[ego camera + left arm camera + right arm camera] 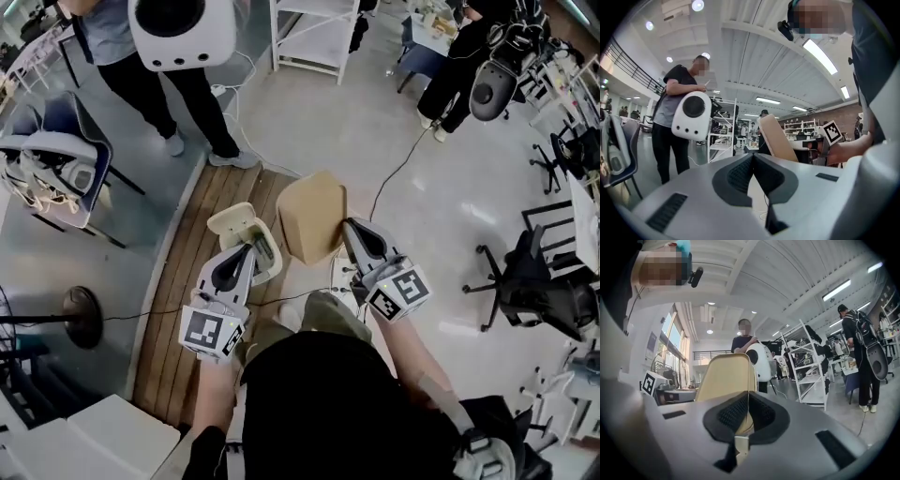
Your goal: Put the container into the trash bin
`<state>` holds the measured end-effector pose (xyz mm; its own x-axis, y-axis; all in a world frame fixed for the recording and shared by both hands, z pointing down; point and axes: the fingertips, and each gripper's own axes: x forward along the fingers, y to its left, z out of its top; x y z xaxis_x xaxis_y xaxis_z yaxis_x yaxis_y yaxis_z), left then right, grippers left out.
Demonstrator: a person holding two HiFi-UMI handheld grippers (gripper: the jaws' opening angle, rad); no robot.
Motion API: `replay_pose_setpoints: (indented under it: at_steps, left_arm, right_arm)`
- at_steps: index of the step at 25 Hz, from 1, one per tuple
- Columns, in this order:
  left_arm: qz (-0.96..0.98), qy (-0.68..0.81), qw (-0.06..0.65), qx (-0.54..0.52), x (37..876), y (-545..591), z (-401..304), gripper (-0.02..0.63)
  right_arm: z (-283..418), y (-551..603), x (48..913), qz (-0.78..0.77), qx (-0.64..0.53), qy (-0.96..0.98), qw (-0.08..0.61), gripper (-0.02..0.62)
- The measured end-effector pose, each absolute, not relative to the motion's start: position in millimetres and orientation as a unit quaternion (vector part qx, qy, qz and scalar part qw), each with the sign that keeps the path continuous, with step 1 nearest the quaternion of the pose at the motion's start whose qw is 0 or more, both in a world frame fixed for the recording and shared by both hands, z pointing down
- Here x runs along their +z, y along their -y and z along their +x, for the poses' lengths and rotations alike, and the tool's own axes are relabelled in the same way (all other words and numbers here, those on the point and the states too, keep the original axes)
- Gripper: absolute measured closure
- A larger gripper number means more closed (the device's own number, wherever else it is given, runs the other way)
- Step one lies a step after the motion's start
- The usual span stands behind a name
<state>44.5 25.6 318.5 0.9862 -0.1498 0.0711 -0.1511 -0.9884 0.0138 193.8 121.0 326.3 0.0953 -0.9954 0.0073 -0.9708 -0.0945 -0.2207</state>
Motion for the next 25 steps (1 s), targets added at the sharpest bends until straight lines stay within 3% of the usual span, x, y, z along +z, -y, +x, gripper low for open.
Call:
replay_pose_setpoints:
  at_steps: [25]
  left_arm:
    - [0.920,0.368,0.107,0.088,385,52,-73,0.598]
  right_arm:
    - [110,75,449,-0.515,-0.194,-0.834,-0.049,0.577]
